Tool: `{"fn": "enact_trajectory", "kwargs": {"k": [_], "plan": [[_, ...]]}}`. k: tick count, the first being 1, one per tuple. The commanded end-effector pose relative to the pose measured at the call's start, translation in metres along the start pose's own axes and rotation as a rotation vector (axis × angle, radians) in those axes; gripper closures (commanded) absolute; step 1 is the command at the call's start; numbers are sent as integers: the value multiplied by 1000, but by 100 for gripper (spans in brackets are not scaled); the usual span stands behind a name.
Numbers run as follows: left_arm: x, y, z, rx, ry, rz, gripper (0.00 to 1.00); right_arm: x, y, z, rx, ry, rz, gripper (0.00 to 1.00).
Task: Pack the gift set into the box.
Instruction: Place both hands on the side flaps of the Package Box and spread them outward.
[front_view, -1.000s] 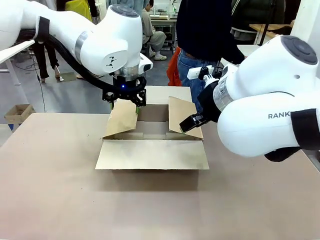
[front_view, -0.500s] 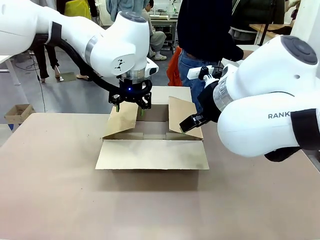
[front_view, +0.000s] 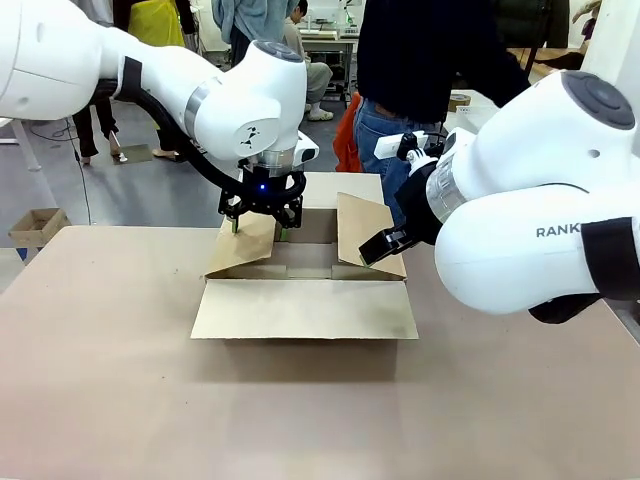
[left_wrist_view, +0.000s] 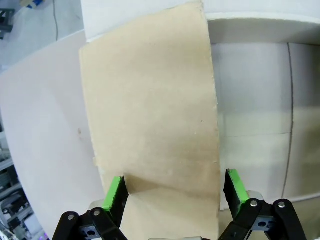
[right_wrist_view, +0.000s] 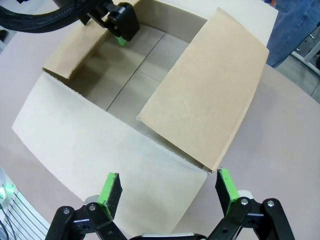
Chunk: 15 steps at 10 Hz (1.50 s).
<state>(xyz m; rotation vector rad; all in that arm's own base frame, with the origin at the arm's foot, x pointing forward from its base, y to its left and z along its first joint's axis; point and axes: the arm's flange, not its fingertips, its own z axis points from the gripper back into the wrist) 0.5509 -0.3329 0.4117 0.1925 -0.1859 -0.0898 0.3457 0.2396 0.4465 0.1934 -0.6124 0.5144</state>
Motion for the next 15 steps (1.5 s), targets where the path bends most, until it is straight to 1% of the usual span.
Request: {"fn": "enact_trajectory", "kwargs": {"k": [1, 2, 3, 4, 6, 8, 10, 12, 13, 15], "plan": [[1, 2, 9, 71, 9, 7, 0, 0, 4, -1, -5, -5, -12, 0], [-2, 5, 14, 99, 3, 22, 0, 0, 4, -1, -5, -5, -12, 0], [-3, 9, 19, 170, -6, 45, 0, 0, 4, -1, -5, -5, -12, 0], [-2, 14, 22, 196, 0, 39, 0, 0, 4, -1, -5, -5, -12, 0], [-2, 22, 25, 223, 7, 43, 0, 0, 4, -1, -5, -5, -12, 0], [-4, 33, 38, 220, -28, 65, 0, 0, 4, -1, -5, -5, -12, 0], [-6, 58, 55, 201, -73, 140, 0, 0, 4, -1, -5, -5, -12, 0], [-6, 88, 61, 158, -81, 193, 0, 0, 4, -1, -5, -5, -12, 0], [-7, 108, 59, 119, -74, 221, 0, 0, 4, -1, -5, -5, -12, 0], [-9, 136, 44, -49, -17, 207, 0, 0, 4, -1, -5, -5, -12, 0]]}}
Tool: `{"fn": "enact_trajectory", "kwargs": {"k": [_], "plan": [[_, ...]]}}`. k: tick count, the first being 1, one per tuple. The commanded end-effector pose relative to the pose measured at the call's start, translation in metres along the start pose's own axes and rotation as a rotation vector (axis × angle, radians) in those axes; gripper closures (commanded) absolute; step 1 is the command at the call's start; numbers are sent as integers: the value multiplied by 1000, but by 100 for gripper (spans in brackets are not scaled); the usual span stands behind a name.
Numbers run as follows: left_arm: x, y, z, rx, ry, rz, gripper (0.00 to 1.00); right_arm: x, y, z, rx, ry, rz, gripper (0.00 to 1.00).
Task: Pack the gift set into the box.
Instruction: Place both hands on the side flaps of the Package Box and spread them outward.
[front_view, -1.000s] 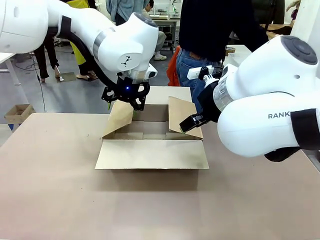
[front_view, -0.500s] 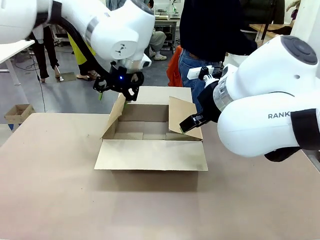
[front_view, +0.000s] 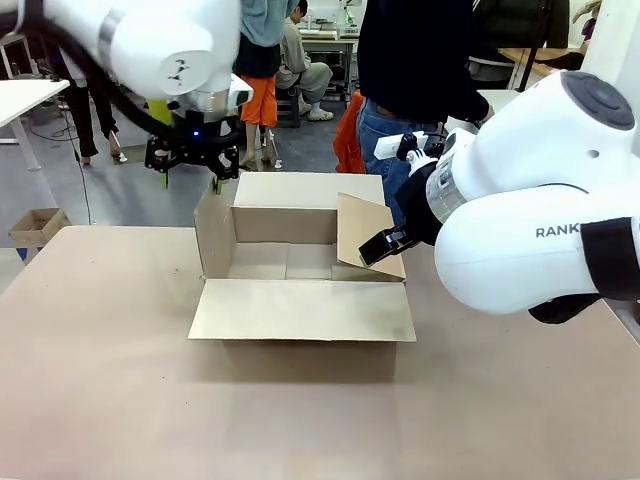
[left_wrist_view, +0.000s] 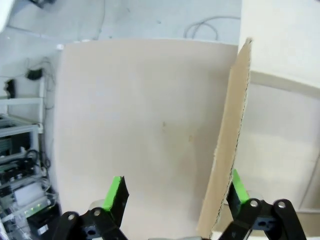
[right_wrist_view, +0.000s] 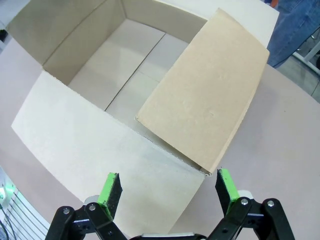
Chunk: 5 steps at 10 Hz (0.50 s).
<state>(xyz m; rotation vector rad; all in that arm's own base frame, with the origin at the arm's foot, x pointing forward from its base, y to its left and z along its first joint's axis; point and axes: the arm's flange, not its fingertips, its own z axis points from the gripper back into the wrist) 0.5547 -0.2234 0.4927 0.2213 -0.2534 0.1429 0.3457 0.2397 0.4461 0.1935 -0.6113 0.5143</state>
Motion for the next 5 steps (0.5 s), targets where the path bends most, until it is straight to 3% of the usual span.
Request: {"fn": "enact_trajectory", "kwargs": {"k": [1, 3, 5], "plan": [[-11, 29, -24, -184, 73, -26, 0, 0, 3, -1, -5, -6, -12, 0], [-9, 68, -39, -311, 111, 28, 0, 0, 3, -1, -5, -6, -12, 0], [-9, 101, -58, -355, 154, 88, 0, 0, 3, -1, -5, -6, -12, 0]]}}
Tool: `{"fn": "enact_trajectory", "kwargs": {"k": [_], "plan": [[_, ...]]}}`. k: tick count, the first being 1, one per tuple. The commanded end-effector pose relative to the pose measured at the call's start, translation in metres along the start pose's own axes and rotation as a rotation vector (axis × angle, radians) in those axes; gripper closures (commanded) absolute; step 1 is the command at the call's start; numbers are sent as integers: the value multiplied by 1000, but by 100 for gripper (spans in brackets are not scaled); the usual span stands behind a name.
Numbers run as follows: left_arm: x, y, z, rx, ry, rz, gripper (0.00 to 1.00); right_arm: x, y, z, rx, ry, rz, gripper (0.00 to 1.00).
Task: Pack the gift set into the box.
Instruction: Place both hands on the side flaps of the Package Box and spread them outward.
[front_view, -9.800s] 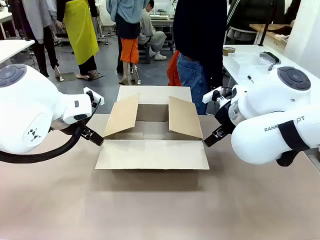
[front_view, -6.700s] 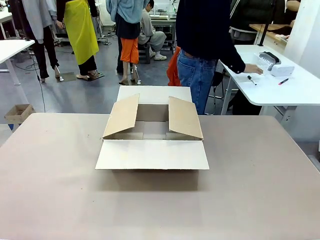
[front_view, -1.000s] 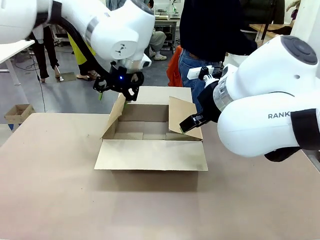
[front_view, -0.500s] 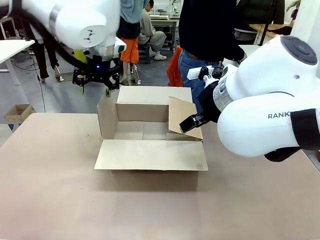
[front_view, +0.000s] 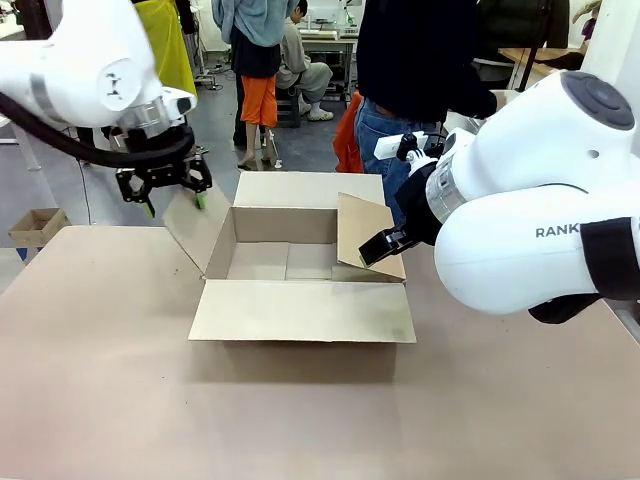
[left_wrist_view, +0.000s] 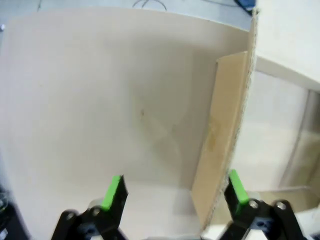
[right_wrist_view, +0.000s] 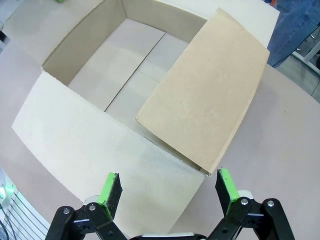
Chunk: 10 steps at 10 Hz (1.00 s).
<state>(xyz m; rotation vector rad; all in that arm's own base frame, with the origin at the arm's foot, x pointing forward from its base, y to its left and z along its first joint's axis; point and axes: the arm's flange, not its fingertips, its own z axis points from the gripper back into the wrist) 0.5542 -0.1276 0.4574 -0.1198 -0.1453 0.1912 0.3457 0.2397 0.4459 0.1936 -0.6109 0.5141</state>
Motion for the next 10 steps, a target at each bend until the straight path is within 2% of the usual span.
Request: {"fn": "enact_trajectory", "kwargs": {"k": [1, 3, 4, 7, 9, 10], "plan": [[-6, 32, -7, -67, 31, 33, 0, 0, 4, 0, -5, -6, -11, 0], [2, 48, -31, -309, 131, -66, 0, 0, 4, 0, -5, -6, -11, 0], [2, 35, -11, -74, 46, 34, 0, 0, 4, 0, -5, -6, -11, 0], [2, 35, -11, -74, 46, 34, 0, 0, 0, 0, 0, 0, 0, 0], [2, 35, -11, -74, 46, 34, 0, 74, 26, -18, -52, 250, 22, 0], [2, 35, -11, -74, 46, 34, 0, 115, 37, -30, -4, 380, -21, 0]]}}
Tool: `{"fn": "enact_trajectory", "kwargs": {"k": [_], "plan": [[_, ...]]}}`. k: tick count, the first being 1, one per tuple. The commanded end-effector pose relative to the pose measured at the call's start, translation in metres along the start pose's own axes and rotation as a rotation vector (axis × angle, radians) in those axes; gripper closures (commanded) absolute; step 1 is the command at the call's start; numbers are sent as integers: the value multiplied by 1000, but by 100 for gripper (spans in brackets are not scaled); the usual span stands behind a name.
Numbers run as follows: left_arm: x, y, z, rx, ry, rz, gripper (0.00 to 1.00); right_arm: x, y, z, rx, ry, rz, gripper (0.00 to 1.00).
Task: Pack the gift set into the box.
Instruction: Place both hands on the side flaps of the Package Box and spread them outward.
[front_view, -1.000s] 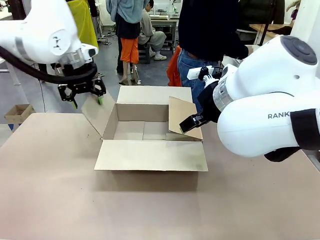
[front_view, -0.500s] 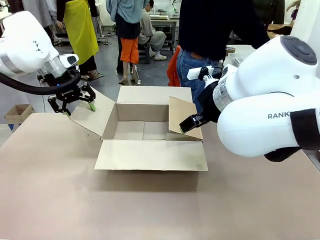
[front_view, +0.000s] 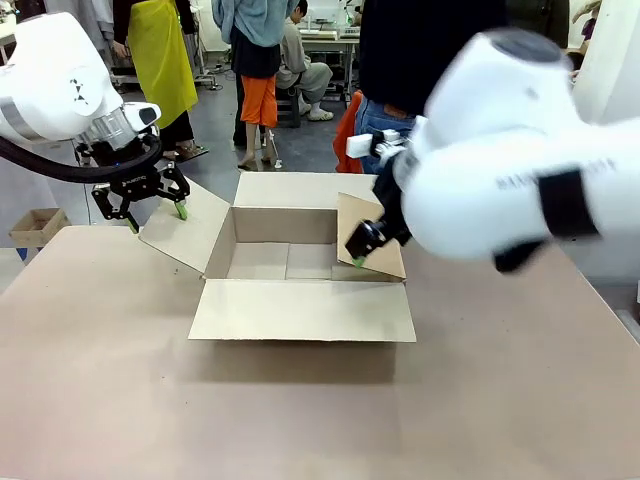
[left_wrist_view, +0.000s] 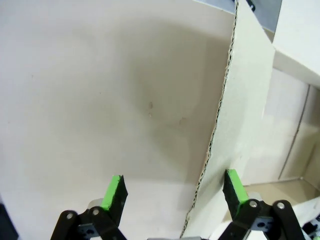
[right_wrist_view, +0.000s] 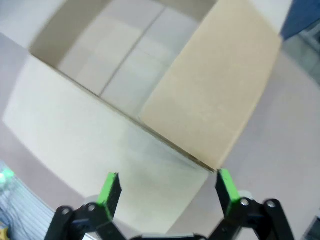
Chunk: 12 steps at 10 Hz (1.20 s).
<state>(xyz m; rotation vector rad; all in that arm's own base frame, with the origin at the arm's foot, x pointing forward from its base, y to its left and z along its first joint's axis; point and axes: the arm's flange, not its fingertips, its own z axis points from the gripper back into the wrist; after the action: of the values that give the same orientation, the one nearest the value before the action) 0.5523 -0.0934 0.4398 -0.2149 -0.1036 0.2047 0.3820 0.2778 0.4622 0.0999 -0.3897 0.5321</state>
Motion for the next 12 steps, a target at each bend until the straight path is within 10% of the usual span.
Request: {"fn": "enact_trajectory", "kwargs": {"k": [1, 4, 9, 12], "plan": [[-1, -2, 3, 14, -3, 11, 0, 92, 28, -4, -30, 153, -36, 0], [-1, -2, 3, 14, -3, 11, 0, 36, 8, -2, -8, 85, -17, 0], [-1, -2, 3, 14, -3, 11, 0, 165, 30, -63, -244, 310, -275, 0], [-1, -2, 3, 14, -3, 11, 0, 185, 10, -116, -362, 383, -409, 0]]}}
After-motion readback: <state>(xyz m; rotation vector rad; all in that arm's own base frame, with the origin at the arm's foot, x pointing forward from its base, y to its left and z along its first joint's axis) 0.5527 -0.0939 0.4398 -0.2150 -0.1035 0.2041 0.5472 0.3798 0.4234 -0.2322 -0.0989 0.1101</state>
